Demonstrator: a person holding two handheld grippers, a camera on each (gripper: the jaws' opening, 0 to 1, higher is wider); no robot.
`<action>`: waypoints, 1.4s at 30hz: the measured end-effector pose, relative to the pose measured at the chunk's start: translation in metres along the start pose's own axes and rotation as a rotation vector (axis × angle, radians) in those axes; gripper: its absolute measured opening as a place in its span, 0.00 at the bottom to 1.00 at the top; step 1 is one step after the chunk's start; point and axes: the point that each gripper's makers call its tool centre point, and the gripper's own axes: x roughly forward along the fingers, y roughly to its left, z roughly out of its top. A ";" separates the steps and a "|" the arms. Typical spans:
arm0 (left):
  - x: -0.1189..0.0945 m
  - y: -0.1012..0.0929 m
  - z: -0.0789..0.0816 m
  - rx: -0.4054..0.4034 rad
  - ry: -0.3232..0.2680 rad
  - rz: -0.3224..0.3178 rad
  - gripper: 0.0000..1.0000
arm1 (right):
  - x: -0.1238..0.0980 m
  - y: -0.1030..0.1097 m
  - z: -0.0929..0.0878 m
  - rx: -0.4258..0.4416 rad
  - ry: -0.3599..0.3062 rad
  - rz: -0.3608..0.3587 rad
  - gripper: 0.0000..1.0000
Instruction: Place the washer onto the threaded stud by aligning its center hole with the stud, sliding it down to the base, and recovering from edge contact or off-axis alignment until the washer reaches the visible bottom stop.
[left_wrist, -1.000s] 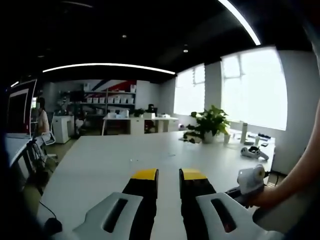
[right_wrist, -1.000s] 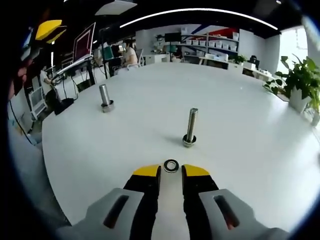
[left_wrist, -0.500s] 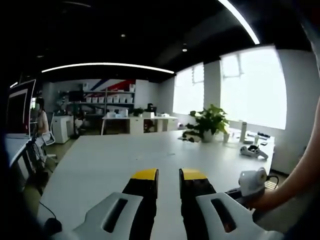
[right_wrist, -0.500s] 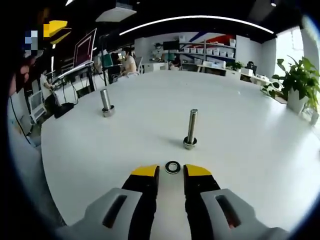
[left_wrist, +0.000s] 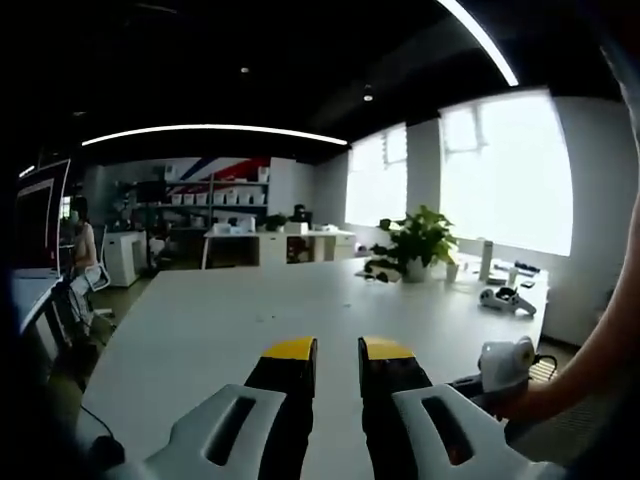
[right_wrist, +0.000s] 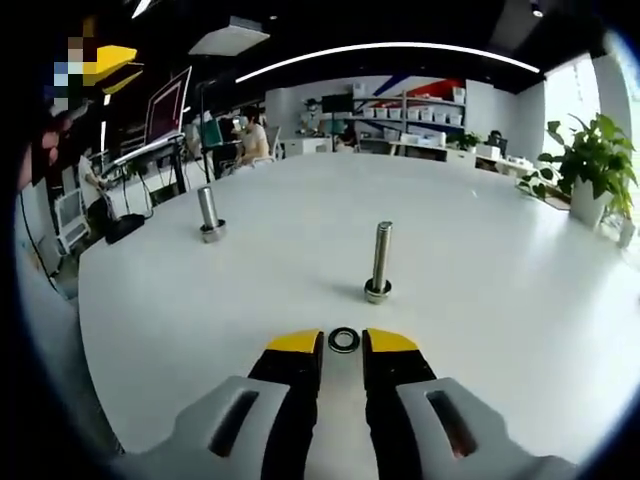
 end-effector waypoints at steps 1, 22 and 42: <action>0.000 0.000 0.000 0.000 0.000 -0.001 0.15 | 0.000 0.000 0.000 -0.004 0.002 0.001 0.15; 0.001 0.000 0.000 0.007 0.002 0.001 0.14 | 0.001 -0.001 0.002 -0.043 0.035 0.002 0.13; 0.001 -0.001 0.002 0.000 -0.003 -0.002 0.14 | -0.006 -0.007 0.016 -0.067 0.038 -0.008 0.13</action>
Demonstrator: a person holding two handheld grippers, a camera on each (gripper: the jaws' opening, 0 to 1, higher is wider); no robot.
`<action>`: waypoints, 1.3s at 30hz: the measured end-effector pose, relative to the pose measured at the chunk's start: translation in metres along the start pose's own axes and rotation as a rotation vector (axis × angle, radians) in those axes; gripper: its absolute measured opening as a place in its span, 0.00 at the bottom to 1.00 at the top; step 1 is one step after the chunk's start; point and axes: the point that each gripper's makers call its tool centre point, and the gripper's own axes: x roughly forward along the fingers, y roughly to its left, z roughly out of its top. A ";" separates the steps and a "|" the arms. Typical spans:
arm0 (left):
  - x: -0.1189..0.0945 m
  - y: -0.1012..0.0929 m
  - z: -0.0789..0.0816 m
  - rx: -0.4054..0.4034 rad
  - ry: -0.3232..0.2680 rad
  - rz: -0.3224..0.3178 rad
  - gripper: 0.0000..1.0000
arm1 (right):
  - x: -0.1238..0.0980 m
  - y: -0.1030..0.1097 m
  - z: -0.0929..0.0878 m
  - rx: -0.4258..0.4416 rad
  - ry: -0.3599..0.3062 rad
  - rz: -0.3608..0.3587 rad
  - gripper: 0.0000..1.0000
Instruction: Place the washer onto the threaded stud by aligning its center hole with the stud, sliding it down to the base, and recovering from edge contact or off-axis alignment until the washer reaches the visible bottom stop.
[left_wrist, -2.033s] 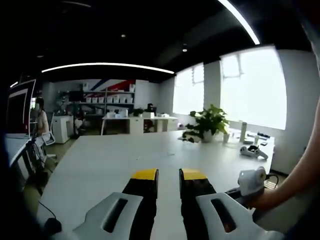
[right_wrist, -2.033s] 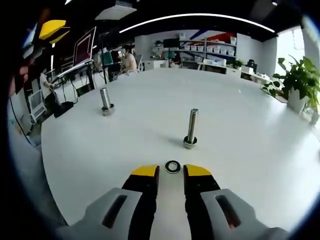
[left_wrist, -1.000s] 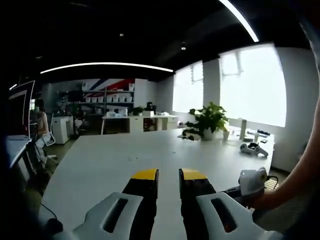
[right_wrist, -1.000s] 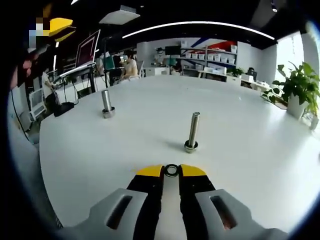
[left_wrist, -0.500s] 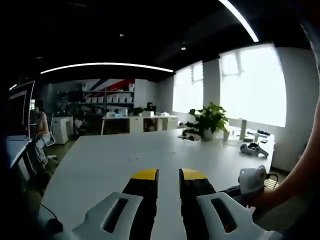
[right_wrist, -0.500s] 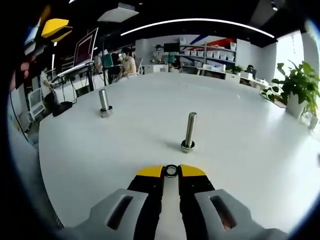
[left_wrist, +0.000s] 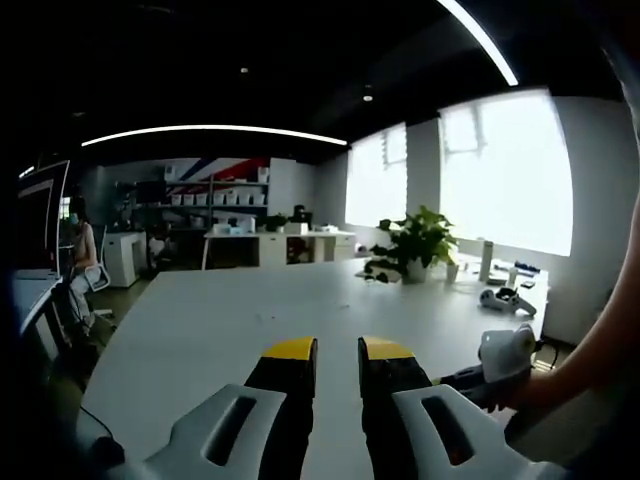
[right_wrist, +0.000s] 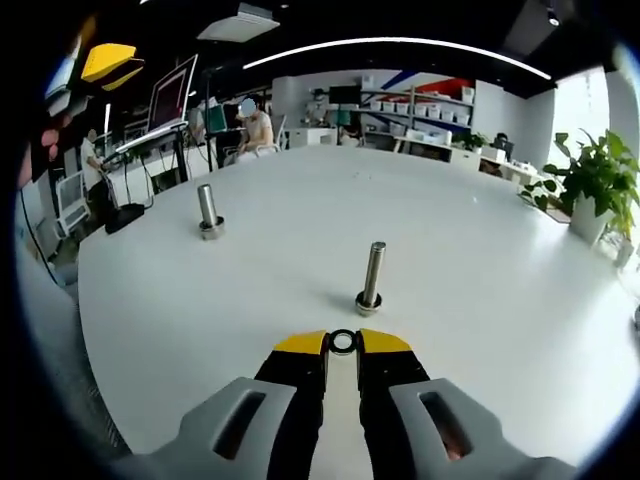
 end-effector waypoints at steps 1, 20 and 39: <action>0.000 0.000 0.000 0.001 0.000 0.000 0.14 | -0.001 0.000 0.002 -0.002 -0.004 0.000 0.13; 0.000 0.000 0.002 -0.017 -0.009 -0.004 0.14 | -0.010 -0.012 0.047 -0.062 -0.061 -0.016 0.13; 0.001 0.000 0.003 -0.022 -0.015 -0.005 0.14 | 0.000 -0.022 0.073 -0.112 -0.071 -0.011 0.13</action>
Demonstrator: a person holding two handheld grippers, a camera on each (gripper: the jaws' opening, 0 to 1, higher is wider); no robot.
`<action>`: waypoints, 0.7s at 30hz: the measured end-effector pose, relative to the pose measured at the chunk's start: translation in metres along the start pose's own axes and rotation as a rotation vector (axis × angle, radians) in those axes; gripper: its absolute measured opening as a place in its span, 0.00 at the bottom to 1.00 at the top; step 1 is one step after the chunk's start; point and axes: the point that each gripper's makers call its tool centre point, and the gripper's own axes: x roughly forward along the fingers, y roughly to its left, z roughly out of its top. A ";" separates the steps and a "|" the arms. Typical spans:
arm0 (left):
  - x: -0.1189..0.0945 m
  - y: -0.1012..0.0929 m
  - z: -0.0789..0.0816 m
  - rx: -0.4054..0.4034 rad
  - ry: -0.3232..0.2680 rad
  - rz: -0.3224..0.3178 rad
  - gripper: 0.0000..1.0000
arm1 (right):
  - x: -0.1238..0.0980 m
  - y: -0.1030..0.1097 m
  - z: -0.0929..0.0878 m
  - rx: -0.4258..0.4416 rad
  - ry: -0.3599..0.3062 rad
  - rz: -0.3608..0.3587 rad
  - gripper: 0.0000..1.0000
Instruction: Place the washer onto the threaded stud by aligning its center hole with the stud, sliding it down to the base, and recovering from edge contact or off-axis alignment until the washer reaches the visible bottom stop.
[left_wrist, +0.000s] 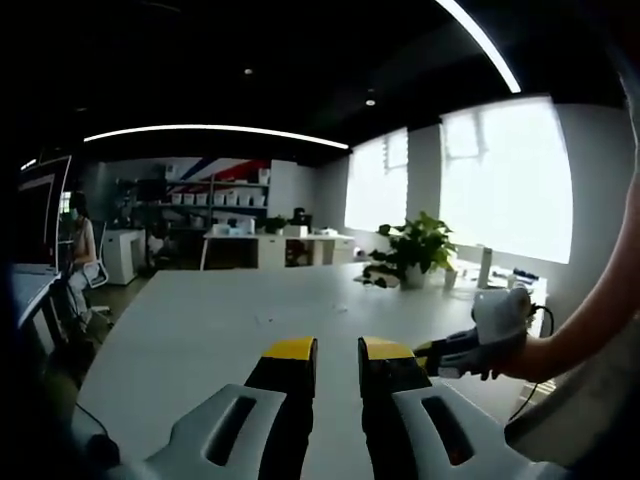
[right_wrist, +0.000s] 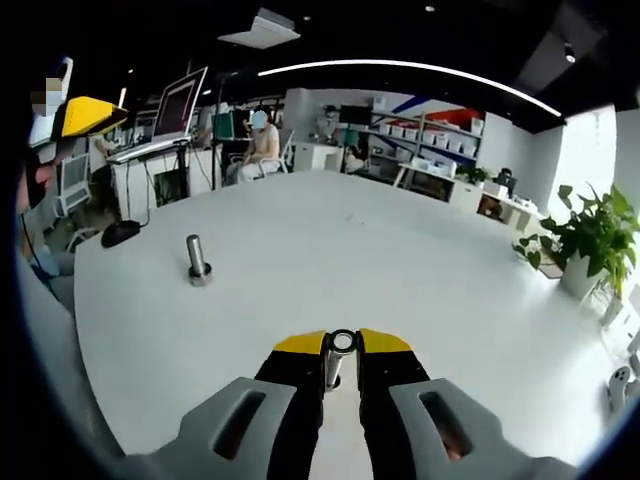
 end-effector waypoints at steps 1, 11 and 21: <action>0.000 0.000 0.000 -0.001 0.000 0.000 0.14 | 0.001 0.000 0.000 0.000 0.002 0.002 0.13; -0.001 0.003 0.000 -0.002 -0.001 0.008 0.14 | 0.006 0.001 -0.010 -0.015 0.034 0.013 0.13; -0.002 0.004 0.000 -0.001 0.001 0.012 0.14 | 0.010 0.005 -0.013 -0.014 0.051 0.031 0.13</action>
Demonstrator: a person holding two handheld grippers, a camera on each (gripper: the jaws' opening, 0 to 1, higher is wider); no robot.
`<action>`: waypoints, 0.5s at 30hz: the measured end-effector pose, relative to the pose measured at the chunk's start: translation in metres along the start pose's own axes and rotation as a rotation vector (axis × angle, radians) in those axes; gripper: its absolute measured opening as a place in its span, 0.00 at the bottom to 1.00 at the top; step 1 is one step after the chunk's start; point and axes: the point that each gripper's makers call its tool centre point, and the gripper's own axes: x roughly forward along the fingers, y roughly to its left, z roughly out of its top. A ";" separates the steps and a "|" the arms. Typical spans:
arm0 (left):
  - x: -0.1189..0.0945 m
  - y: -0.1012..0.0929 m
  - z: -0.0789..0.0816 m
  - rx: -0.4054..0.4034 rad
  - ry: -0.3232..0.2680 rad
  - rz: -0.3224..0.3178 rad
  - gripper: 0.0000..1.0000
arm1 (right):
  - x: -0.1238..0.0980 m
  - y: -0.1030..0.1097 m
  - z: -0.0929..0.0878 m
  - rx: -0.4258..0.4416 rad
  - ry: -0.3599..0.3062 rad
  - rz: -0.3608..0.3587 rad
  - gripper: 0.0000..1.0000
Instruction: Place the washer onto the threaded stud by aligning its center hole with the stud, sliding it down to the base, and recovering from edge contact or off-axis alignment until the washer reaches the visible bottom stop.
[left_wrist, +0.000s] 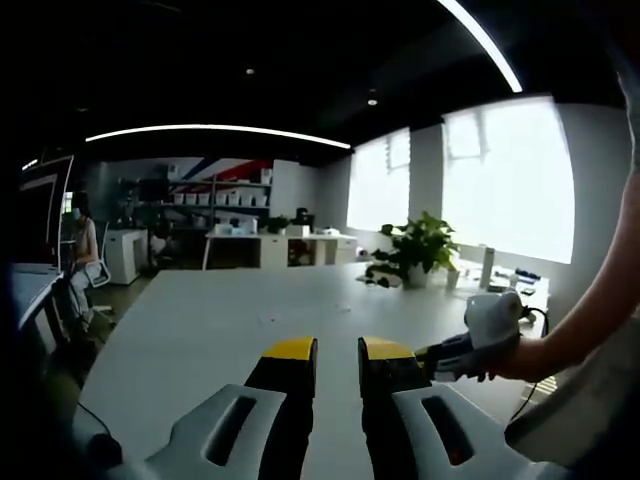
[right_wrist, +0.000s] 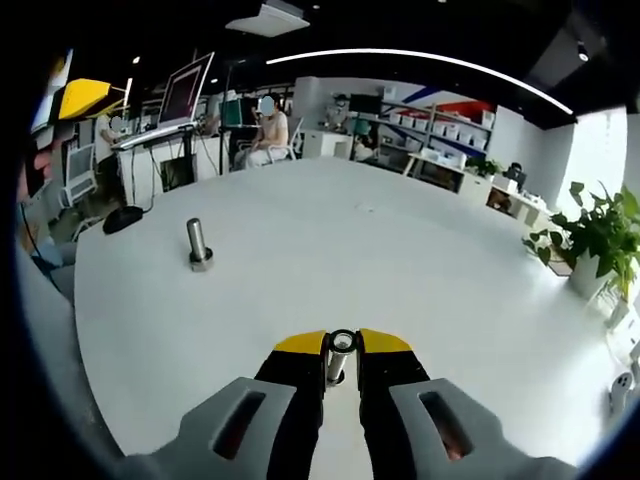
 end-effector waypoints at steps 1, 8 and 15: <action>0.000 0.000 0.000 -0.001 0.000 0.000 0.14 | 0.000 0.000 0.000 -0.002 0.001 -0.001 0.13; 0.000 0.001 0.000 -0.001 -0.002 0.005 0.14 | -0.001 -0.001 -0.004 0.011 0.010 -0.001 0.13; -0.001 0.002 0.001 -0.002 -0.003 0.009 0.14 | -0.001 0.000 -0.003 0.035 0.008 0.002 0.15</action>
